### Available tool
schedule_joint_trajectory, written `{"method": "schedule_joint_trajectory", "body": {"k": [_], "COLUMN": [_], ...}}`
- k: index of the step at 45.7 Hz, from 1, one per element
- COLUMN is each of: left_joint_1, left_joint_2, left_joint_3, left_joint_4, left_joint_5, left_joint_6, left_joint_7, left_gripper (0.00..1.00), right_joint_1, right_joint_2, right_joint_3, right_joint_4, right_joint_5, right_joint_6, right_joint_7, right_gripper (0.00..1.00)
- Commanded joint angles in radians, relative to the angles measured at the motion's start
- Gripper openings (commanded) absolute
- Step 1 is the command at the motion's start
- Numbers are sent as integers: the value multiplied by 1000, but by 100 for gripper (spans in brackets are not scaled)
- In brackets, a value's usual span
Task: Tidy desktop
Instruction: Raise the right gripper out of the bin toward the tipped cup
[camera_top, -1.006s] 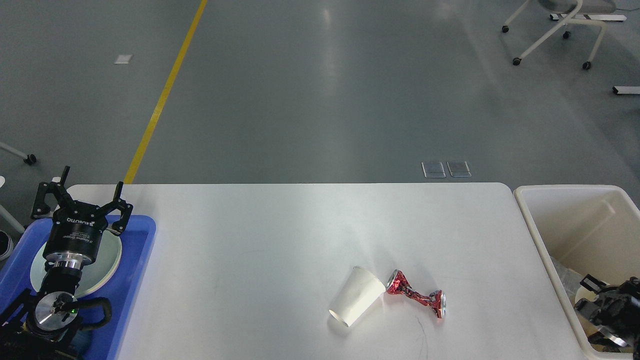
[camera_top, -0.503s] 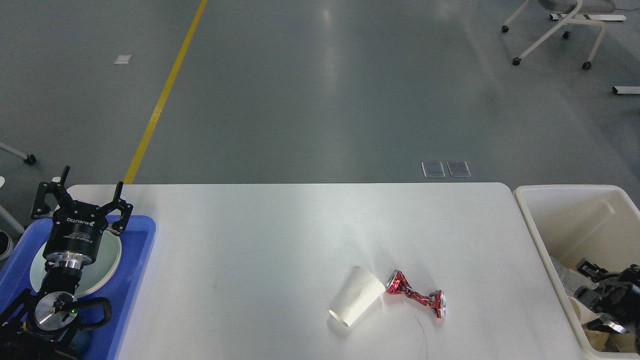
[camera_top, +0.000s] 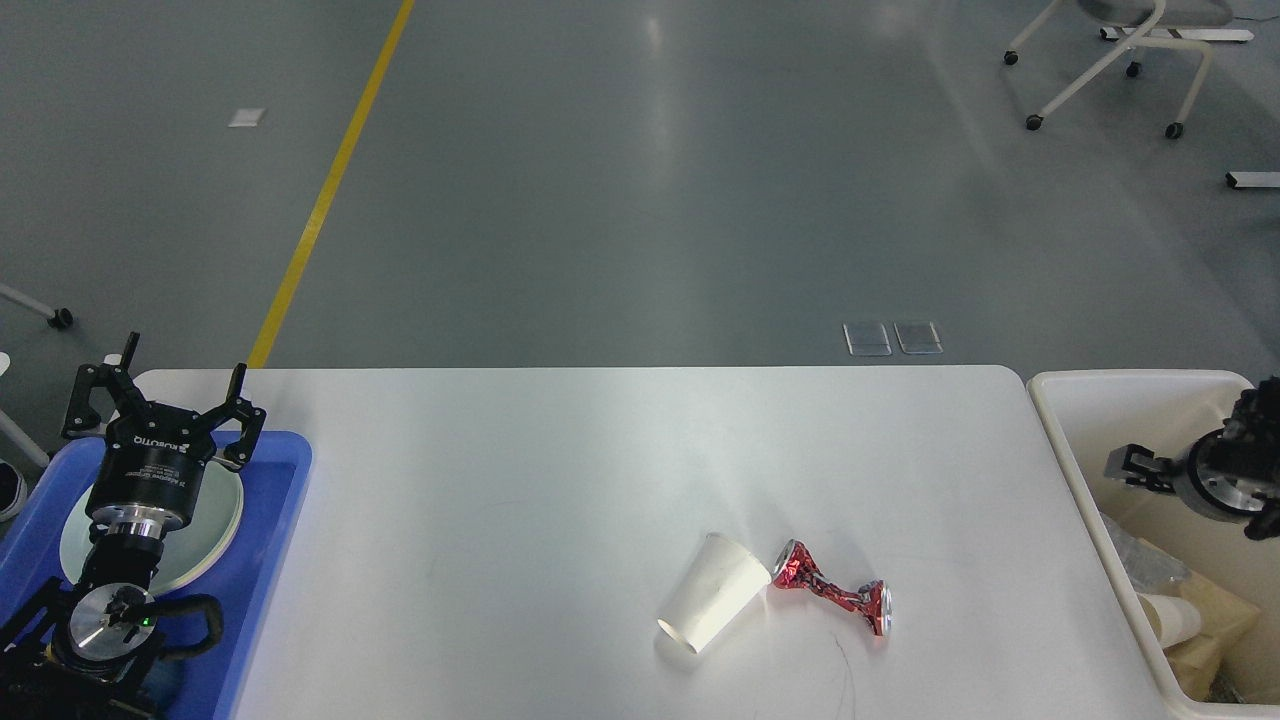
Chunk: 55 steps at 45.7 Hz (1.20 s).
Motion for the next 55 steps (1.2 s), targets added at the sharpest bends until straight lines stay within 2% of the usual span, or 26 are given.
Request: {"method": "schedule_joint_trajectory", "body": {"k": [1,7,16,25,35,41,55], "left_joint_1": [0,0,0,0,0,0,0], "left_joint_2": [0,0,0,0,0,0,0], "left_joint_3": [0,0,0,0,0,0,0], "left_joint_4": [0,0,0,0,0,0,0], "left_joint_5": [0,0,0,0,0,0,0], "left_joint_6": [0,0,0,0,0,0,0], "left_joint_7": [0,0,0,0,0,0,0], "left_gripper": [97,97,97,97,97,97,97], "right_joint_1": [191,355,628,937,1182,1214,1199], "right_joint_2": [10,38,116,282,336,346,343], "right_joint_3": [-22,-25,-121,-303,-303,-296,-300], "right_joint_4": [48,114,319,532,764,806,801], "right_joint_5": [-17,-16,1,271,371,447,458], "right_joint_6": [265,466,633,636,630,626,577], "right_joint_7": [-1,-1,-3,-9,-14,-14,-14], "right_gripper": [100,100,100,100,100,99,99]}}
